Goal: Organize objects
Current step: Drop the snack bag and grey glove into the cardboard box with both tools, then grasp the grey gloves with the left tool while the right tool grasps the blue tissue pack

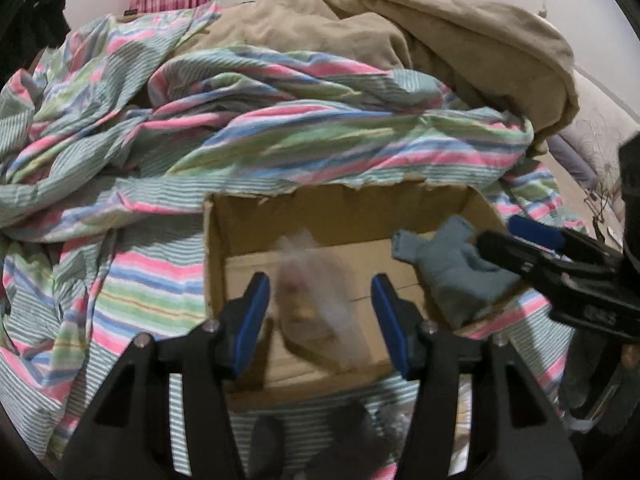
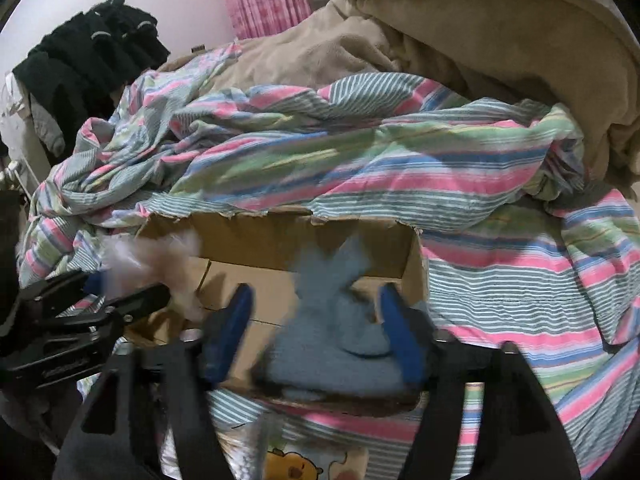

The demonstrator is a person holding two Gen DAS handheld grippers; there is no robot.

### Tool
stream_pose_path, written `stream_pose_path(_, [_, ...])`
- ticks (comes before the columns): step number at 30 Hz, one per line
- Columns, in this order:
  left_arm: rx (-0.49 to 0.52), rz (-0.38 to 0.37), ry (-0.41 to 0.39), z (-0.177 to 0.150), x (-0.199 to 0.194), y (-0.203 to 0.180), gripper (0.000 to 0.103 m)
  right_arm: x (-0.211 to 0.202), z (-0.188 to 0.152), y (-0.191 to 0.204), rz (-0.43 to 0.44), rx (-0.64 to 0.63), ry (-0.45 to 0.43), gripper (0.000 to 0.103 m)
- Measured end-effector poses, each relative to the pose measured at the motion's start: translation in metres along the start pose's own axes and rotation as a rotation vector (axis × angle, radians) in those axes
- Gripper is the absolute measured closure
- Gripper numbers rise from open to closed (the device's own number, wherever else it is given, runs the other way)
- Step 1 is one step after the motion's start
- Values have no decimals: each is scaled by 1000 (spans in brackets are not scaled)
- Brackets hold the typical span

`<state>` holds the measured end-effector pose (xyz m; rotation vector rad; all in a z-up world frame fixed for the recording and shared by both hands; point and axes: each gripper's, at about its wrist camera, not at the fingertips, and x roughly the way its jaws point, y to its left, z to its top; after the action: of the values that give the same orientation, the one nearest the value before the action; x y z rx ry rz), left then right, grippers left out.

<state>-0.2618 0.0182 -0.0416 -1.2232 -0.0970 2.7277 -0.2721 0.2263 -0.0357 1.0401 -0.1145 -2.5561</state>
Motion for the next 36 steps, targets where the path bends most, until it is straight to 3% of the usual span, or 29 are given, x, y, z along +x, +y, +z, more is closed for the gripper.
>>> stream_pose_path(1, [3,1,-13,-2,-4,0,41,-6,-1,2,-3,-10,-20,17])
stream_pose_path(3, [12,14,-39,-3,-13,0,22,-21,-3,5,-15,-26,-59,17])
stream_pose_path(6, [23,51,-97,-9,-35,-3,11,-40,-9,10,-24,-40,-81,16])
stream_pose_path(12, [14,63,-132,-38,-80,-8,11,-85,-33,21,-40,-75,-99,16])
stream_pose_path(19, [45,57,-110,-81,-110,-18,11,-117,-63,19,-49,-69,-91,16])
stream_pose_path(27, [34,55,-35,-112,-94,-13,11,-103,-101,16,-53,-61,4,16])
stream_pose_path(36, [19,55,19,-129,-69,2,11,-75,-120,16,-63,-68,90,16])
